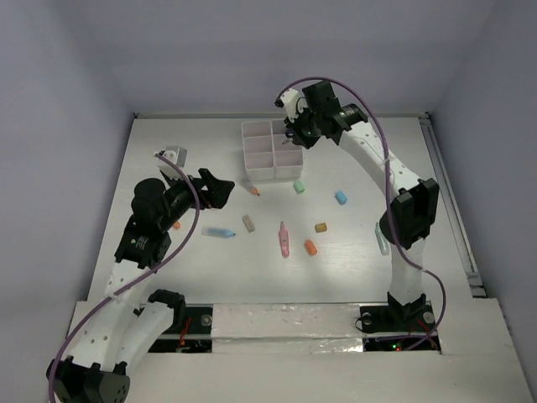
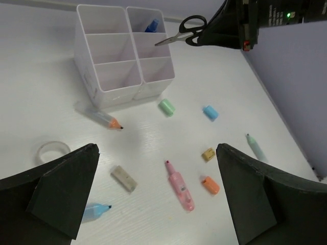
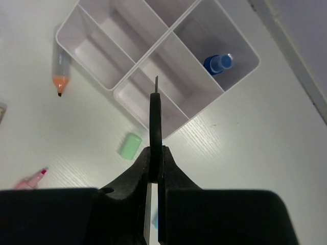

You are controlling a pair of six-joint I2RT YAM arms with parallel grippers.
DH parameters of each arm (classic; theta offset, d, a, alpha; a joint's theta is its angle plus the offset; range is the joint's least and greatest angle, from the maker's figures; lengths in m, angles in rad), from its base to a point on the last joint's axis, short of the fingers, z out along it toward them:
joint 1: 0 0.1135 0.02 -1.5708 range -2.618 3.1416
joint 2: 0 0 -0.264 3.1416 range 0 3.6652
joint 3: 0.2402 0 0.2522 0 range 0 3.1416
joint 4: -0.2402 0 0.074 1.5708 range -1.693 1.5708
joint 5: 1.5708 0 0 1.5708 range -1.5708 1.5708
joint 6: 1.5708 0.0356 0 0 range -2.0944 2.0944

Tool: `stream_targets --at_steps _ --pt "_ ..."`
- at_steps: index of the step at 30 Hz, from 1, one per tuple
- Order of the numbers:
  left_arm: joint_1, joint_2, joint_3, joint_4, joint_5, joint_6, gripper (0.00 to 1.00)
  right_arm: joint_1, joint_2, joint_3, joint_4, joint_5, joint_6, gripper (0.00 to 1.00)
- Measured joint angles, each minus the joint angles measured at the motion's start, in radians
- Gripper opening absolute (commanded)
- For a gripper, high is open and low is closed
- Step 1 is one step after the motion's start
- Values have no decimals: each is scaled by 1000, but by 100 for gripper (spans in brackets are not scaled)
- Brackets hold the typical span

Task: Sort the stationery into containers
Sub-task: Place the scissors in the storage box.

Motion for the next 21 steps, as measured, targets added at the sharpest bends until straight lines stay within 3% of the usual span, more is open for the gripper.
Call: stream_targets --at_steps 6,21 --pt "-8 6 -37 -24 -23 51 99 -18 88 88 -82 -23 -15 0" --pt "-8 34 -36 -21 -48 88 99 -55 212 191 -96 -27 -34 0"
